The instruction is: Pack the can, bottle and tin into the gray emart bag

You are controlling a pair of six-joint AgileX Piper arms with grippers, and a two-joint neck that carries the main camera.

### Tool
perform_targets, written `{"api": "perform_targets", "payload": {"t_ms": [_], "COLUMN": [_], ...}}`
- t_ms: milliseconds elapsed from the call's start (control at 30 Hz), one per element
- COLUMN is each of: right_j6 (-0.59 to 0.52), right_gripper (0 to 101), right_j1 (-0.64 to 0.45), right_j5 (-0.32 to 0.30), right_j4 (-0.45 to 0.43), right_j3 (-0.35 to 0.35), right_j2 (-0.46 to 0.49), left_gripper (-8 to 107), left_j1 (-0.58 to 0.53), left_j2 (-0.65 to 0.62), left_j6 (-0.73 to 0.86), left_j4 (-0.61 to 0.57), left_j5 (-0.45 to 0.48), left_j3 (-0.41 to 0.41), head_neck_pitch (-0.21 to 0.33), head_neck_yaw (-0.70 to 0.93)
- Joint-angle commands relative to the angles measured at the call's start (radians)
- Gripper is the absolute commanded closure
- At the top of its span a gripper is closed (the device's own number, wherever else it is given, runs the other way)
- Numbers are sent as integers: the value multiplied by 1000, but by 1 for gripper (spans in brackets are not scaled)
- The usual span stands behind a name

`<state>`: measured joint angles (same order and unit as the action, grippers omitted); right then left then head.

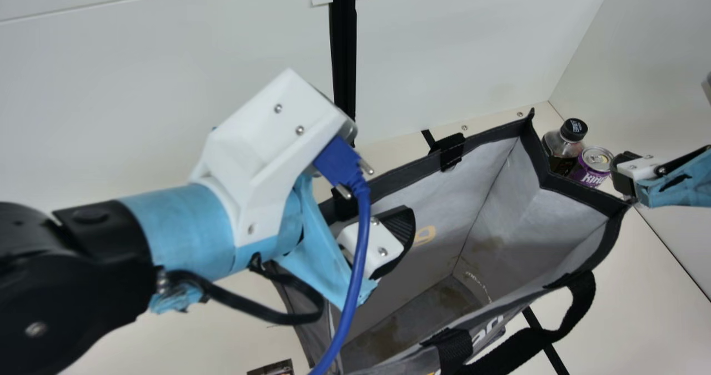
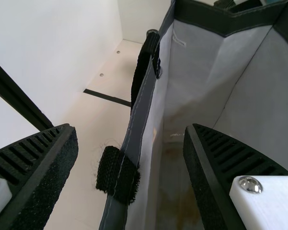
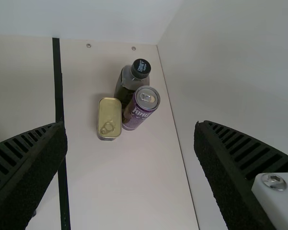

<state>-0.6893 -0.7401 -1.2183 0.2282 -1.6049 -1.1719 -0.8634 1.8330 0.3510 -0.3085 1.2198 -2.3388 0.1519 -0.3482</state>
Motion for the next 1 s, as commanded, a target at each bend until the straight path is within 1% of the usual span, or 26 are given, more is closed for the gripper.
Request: {"api": "perform_targets", "payload": {"t_ms": [0, 267, 433, 833, 967], "right_j6": [0, 0, 0, 0, 0], "right_gripper": [10, 10, 10, 10, 10], "right_j1": [0, 0, 0, 0, 0], "right_j5": [0, 0, 0, 0, 0], "right_j4": [0, 0, 0, 0, 0], "right_j3": [0, 0, 0, 0, 0], "right_j2": [0, 0, 0, 0, 0], "left_gripper": [9, 9, 9, 89, 89], "left_j1": [0, -5, -15, -24, -20], "left_j2": [10, 51, 69, 81, 74], "left_j6": [5, 25, 41, 41, 16], "left_j4": [-1, 6, 21, 64, 86], "left_j5": [0, 0, 0, 0, 0], "left_j3": [-2, -2, 15, 34, 27], "head_neck_pitch": [23, 23, 23, 23, 23], "head_neck_yaw": [-1, -1, -1, -1, -1]}}
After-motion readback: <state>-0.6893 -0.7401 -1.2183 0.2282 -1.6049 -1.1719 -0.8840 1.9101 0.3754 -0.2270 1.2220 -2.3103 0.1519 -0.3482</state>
